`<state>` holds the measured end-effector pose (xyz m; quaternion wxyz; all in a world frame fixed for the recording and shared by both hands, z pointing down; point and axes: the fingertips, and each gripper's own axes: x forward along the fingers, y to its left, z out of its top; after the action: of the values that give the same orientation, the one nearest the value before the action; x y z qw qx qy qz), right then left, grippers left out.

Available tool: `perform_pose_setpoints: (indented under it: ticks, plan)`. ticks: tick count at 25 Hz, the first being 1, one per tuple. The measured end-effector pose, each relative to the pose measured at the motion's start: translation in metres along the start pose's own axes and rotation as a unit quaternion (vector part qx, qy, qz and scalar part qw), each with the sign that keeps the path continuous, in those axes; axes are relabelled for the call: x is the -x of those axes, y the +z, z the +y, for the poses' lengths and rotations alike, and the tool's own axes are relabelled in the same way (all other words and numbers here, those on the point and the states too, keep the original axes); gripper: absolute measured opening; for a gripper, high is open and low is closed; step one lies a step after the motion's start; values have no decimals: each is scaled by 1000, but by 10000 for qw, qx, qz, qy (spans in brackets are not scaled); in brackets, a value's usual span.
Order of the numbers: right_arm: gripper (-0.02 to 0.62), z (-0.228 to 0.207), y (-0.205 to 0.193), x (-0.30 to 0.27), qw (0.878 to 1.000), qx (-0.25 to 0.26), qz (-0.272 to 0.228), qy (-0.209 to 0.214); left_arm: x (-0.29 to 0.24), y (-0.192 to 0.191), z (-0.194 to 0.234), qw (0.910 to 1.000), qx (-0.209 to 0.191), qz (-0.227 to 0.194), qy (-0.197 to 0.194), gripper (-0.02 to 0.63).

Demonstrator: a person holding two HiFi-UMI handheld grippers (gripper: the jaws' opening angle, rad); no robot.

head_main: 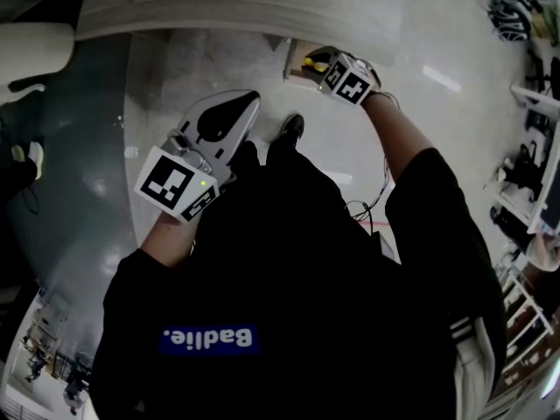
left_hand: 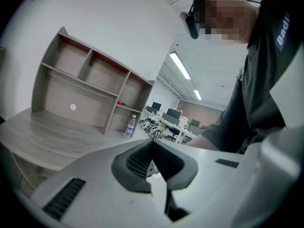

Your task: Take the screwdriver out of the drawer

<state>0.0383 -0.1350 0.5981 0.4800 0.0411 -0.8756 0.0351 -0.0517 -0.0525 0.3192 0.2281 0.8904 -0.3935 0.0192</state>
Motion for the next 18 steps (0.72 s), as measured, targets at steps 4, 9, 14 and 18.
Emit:
perform_pose_setpoints:
  ticks: [4, 9, 14, 18]
  plan:
    - [100, -5, 26, 41, 9950, -765, -594, -249, 0, 19, -9, 9998, -125, -87, -141, -2]
    - [100, -8, 42, 89, 9761, -1653, -1264, -621, -7, 38, -18, 9991, -172, -233, -295, -2]
    - [100, 6, 60, 127, 9733, -1540, -1455, -881, -11, 54, -29, 9977, -313, -296, -528, -2]
    - [100, 10, 77, 159, 9657, -1569, -1810, -1000, -15, 56, -36, 9967, -352, -287, -673, -2]
